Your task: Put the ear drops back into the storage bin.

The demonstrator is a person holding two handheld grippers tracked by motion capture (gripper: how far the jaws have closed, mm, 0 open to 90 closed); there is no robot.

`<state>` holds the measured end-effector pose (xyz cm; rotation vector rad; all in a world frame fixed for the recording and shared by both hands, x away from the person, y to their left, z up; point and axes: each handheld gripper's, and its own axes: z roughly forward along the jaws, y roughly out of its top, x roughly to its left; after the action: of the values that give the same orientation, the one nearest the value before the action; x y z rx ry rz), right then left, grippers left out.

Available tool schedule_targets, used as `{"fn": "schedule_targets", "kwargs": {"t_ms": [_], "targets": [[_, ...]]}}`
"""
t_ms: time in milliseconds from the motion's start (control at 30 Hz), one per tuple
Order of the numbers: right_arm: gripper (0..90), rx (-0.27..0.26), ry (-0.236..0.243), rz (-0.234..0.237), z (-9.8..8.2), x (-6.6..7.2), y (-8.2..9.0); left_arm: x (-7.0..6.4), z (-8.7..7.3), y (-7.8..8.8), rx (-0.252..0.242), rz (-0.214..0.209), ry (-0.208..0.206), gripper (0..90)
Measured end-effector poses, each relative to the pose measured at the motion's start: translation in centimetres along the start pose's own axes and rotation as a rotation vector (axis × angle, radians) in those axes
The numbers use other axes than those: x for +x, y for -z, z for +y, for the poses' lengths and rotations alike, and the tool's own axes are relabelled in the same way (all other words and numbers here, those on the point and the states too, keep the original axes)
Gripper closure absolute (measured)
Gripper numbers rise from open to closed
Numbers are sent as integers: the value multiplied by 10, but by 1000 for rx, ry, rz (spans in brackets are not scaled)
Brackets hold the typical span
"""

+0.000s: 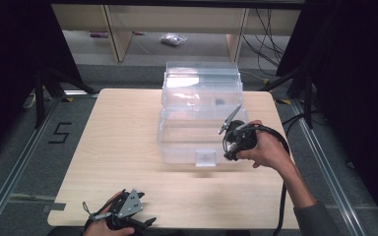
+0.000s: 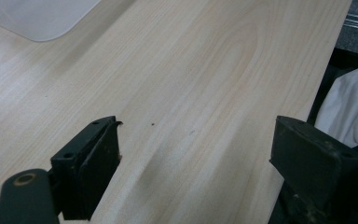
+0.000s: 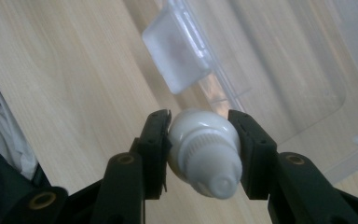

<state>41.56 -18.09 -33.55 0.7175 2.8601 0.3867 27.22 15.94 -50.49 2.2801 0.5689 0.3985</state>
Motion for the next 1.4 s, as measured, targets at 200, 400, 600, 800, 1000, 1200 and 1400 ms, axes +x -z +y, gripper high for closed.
{"fn": "schedule_targets", "kwargs": {"t_ms": [200,400,600,800,1000,1200,1400], "targets": [[602,13,-24,-9,0,-13,2,0,0,0,0,1,-8,150],[602,27,-62,-24,2,-25,3,0,0,0,7,1,-9,151],[602,40,-84,-33,5,-43,-1,0,1,1,8,1,-11,151],[602,63,-136,-34,6,-61,-11,0,0,0,5,-4,-7,151],[602,83,-181,-32,6,-74,-24,0,0,1,1,-1,-6,151],[602,107,-208,-27,6,-82,-35,0,0,0,5,-2,-8,150],[602,128,-217,-22,9,-89,-49,1,1,1,17,-21,-9,150]]}}
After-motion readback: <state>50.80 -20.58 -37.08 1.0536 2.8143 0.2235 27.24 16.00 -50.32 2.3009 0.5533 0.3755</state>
